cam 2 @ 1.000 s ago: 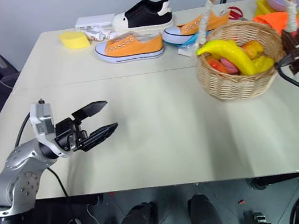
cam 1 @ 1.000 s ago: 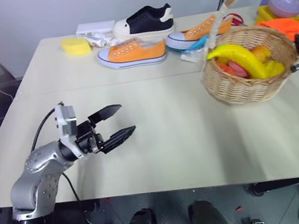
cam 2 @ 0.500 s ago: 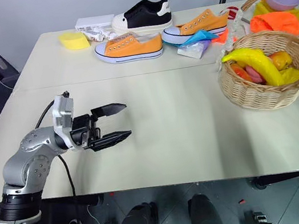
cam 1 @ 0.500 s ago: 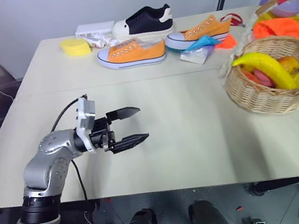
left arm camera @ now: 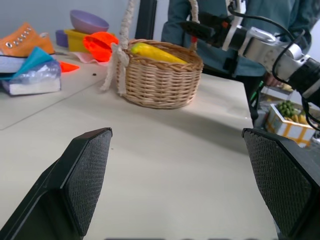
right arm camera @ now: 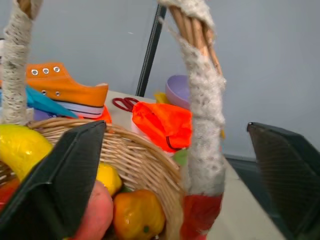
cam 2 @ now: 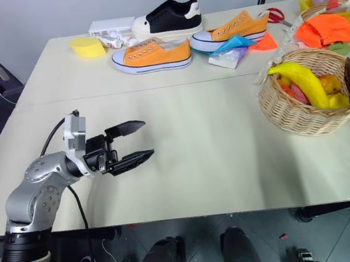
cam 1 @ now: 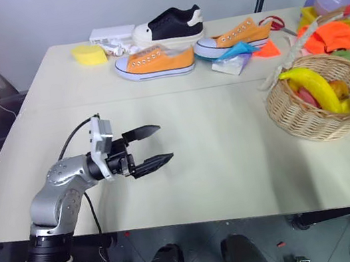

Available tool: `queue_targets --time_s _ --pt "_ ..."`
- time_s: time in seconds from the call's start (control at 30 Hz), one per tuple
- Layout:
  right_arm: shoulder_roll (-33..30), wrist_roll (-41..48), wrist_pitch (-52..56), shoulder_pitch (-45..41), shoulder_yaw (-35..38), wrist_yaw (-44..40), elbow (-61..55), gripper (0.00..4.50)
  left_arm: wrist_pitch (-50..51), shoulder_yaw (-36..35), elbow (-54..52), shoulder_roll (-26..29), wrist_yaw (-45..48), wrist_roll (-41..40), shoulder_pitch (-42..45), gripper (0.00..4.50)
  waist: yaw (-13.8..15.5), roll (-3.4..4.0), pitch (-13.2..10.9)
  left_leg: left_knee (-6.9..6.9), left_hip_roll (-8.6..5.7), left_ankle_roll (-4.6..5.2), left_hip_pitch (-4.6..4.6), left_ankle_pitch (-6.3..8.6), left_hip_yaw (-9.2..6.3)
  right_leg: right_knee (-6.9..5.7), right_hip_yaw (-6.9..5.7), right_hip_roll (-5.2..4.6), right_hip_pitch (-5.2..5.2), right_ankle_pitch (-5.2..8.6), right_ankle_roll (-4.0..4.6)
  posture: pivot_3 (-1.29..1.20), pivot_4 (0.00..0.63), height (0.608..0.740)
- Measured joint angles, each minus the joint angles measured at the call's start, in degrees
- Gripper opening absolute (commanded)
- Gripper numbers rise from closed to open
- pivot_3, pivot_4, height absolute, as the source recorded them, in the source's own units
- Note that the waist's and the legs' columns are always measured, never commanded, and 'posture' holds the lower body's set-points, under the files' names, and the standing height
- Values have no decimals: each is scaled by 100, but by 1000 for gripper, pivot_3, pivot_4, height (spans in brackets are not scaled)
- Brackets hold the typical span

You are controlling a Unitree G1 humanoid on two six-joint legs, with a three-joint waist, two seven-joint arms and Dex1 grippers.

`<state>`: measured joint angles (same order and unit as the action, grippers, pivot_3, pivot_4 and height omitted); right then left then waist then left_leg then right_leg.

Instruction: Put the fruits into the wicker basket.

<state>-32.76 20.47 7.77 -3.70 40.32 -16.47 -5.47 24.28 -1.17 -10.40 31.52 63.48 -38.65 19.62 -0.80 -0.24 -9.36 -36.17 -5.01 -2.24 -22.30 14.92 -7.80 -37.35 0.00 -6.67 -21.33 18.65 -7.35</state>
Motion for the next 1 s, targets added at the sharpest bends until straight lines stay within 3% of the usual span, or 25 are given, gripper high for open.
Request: queue_targets --time_s 0.13,0.33,0.4,0.5,0.7,0.8,1.0 --pt "411 234 397 444 45 303 -644 4475 -1 -36 25 -3 -18 1 -91 4500 -2 2 0 -1 -1 0 0 0 1 0 2 -2 -1 0 0 0 150 740" --pt "1388 446 742 1543 108 994 -2831 4475 -4 -256 39 -21 -180 -27 -116 4500 -16 6 3 2 -1 1 0 1 -2 -4 6 0 -4 0 -1 0 150 740" --pt "1450 322 655 1660 -98 1039 -3135 4475 -65 -276 53 -58 -253 -16 -157 4500 -32 5 4 -1 -5 9 9 5 5 -6 17 -1 0 -2 -3 0 150 740" --pt "1571 158 529 1626 -1065 799 -3323 4475 -128 -301 89 -94 -373 58 -282 4500 -53 2 6 7 2 26 23 15 4 -14 21 8 1 -2 -3 0 150 740" --pt "1230 468 943 924 -3245 -682 -2914 4475 -891 -728 499 -146 -1358 860 -531 4500 -21 0 4 7 5 25 22 15 3 -12 25 15 0 -2 -2 0 150 740" --pt "887 401 875 252 -3789 -1505 -2009 4475 -1170 -1217 1009 -131 -2104 1258 -617 4500 -4 -11 4 4 1 25 21 15 2 -8 23 14 1 -2 -3 0 150 740" --pt "614 -172 478 -498 -4363 -2344 -475 4475 -1251 -1846 1080 -253 -3044 1444 -1155 4500 11 -15 5 6 2 0 10 1 -1 -1 20 11 -5 -2 -4 0 150 740"
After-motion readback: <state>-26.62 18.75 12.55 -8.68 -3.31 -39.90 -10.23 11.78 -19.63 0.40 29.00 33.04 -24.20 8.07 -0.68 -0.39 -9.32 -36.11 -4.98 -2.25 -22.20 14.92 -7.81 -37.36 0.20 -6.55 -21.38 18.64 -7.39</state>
